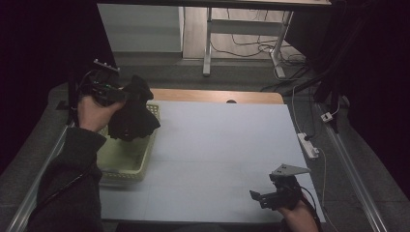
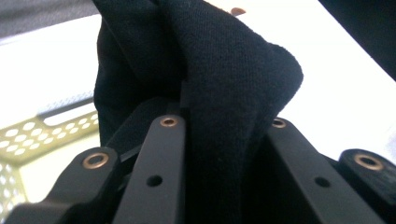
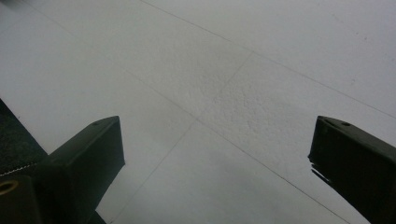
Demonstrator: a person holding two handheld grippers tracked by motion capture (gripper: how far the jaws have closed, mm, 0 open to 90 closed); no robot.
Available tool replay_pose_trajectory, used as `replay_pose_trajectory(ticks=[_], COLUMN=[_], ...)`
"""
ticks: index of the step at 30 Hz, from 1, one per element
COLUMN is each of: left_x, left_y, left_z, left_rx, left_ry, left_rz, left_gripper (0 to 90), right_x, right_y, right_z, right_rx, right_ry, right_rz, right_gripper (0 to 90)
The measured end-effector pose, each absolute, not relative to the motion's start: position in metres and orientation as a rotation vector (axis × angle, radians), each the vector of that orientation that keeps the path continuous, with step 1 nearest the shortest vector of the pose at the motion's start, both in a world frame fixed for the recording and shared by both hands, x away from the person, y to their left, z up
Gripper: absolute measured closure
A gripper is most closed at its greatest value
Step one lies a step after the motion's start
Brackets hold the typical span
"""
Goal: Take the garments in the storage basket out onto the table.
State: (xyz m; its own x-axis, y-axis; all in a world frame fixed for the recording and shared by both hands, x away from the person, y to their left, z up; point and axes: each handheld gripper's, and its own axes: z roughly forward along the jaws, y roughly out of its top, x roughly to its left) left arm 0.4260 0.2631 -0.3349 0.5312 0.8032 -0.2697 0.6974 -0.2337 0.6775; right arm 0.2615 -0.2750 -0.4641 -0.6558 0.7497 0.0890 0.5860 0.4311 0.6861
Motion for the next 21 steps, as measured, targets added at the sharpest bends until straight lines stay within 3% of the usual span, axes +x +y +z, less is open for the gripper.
replay_pose_trajectory(ticks=[21], left_x=[0.422], left_y=[0.210], left_z=[-0.297], left_rx=[2.023], left_ry=[1.010], left_rz=[0.163], left_gripper=[78.7], right_x=[0.261], right_y=[-0.276], right_z=[-0.464], right_rx=[1.179], right_ry=[2.437], right_rz=[1.051], right_gripper=[2.6])
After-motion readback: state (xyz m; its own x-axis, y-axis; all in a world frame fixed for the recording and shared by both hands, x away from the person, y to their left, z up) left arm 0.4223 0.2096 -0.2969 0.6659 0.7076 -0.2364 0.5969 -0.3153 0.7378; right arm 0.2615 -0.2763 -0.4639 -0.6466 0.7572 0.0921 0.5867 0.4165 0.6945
